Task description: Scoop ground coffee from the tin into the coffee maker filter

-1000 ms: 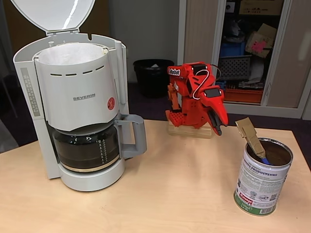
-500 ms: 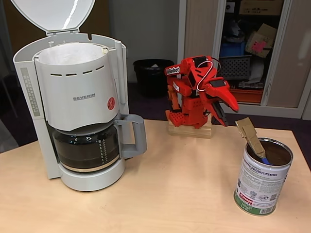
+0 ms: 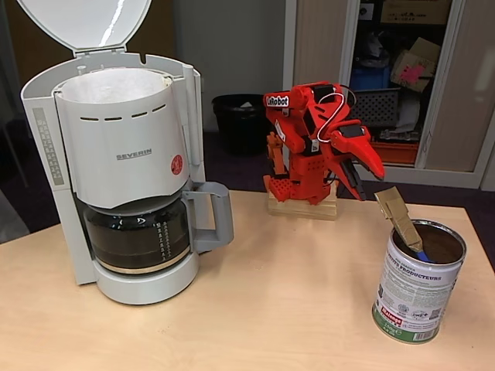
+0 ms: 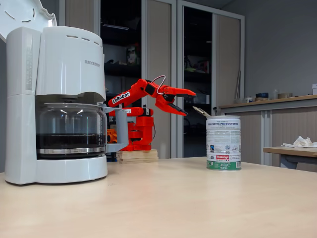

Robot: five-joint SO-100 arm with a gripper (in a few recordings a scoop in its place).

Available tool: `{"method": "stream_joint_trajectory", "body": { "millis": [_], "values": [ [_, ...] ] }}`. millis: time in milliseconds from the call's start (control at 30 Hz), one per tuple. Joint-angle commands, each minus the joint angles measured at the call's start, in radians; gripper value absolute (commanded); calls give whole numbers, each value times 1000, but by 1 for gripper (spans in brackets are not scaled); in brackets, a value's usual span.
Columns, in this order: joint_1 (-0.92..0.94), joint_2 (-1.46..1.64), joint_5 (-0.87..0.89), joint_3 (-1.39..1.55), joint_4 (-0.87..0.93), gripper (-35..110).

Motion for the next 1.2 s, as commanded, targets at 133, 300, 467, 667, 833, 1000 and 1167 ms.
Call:
{"method": "stream_joint_trajectory", "body": {
  "millis": [133,300,467,667,833,1000,1167],
  "values": [
    [-67,-103,-12,-60,-28,33],
    [-77,-109,3,-9,-81,33],
    [-77,-155,6,-17,-118,33],
    [-80,-258,0,-37,-189,32],
    [-81,-376,-6,-98,-216,32],
    [-86,-449,-11,-155,-219,32],
    [-92,-512,-8,-204,-222,31]
  ]
}}
